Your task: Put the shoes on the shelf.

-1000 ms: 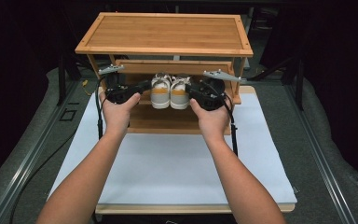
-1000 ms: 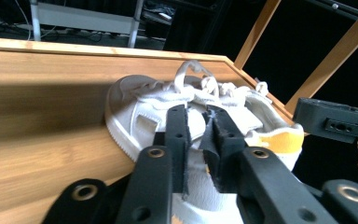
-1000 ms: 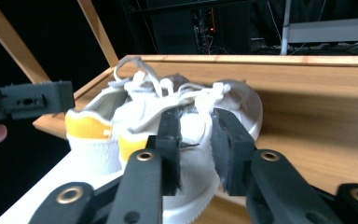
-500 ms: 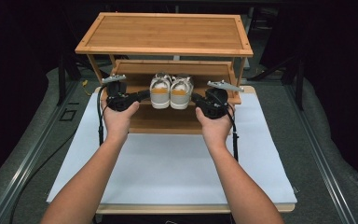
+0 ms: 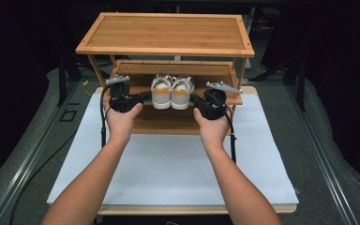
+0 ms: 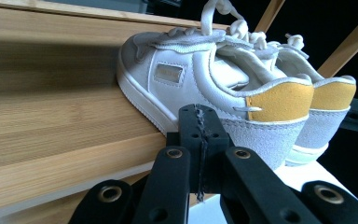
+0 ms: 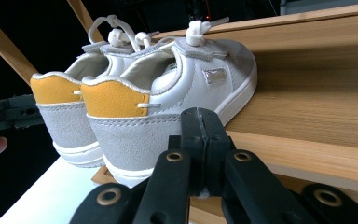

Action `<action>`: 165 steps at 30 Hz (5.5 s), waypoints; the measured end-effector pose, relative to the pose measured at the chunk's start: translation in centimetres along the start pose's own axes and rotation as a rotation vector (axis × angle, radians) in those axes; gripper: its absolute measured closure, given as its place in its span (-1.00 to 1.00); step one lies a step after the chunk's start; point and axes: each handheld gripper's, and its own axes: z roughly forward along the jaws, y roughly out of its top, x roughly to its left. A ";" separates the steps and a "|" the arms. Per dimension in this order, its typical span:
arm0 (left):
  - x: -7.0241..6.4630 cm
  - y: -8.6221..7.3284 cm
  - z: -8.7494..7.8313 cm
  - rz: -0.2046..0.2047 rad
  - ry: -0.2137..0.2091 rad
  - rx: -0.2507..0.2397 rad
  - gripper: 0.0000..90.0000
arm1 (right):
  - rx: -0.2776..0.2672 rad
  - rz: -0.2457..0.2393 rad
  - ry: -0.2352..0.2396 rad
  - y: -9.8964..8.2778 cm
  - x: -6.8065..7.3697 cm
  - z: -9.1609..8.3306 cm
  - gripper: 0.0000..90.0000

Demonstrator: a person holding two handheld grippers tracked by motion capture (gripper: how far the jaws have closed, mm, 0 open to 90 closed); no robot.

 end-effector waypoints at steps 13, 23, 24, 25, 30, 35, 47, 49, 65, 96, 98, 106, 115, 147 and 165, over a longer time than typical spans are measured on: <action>0.7 0.8 1.0 -0.019 0.003 0.002 1.00 | 0.015 -0.005 -0.012 0.6 -0.2 0.8 1.00; 1.1 1.4 2.3 -0.033 0.024 -0.001 1.00 | 0.032 0.006 -0.023 1.7 -0.7 1.9 1.00; 1.2 1.5 2.5 -0.028 0.028 -0.002 1.00 | 0.023 0.008 -0.030 1.7 -0.7 2.2 1.00; 1.2 1.6 2.6 -0.030 0.028 0.000 1.00 | 0.032 0.007 -0.026 1.8 -0.8 2.2 1.00; 1.4 2.0 3.1 -0.027 0.028 0.012 1.00 | 0.025 0.028 -0.030 2.1 -1.3 2.8 1.00; 1.6 2.3 3.6 -0.035 0.042 0.007 1.00 | 0.042 0.025 -0.046 2.5 -1.4 3.4 1.00; 2.1 2.7 4.9 -0.036 0.075 0.014 1.00 | 0.023 0.014 -0.068 2.9 -1.7 4.9 1.00; 2.0 2.7 5.0 -0.028 0.078 0.006 1.00 | 0.040 0.013 -0.061 3.0 -1.8 5.0 1.00; 1.6 2.9 4.0 -0.010 0.073 0.007 0.94 | 0.048 0.003 -0.096 3.2 -2.1 4.5 0.85; -0.4 -0.3 -3.6 0.086 -0.042 -0.020 0.17 | 0.038 -0.202 -0.051 0.6 0.8 -3.1 0.07; 0.0 -0.9 -3.9 0.089 -0.036 -0.016 0.15 | 0.044 -0.204 -0.072 0.1 0.5 -3.1 0.06; 1.7 -4.1 -5.6 0.118 -0.025 0.009 0.14 | 0.080 -0.228 -0.072 -2.3 0.5 -4.0 0.02; 1.9 -7.9 -7.8 0.197 -0.016 0.024 0.14 | 0.112 -0.193 -0.110 -6.2 -0.3 -5.6 0.03; 3.4 -20.3 -6.5 0.309 0.019 0.203 0.08 | 0.185 -0.211 -0.078 -18.2 -4.5 -7.7 0.05; 3.4 -21.0 -5.1 0.259 -0.055 0.248 0.06 | 0.251 -0.239 -0.002 -18.8 -4.0 -6.7 0.18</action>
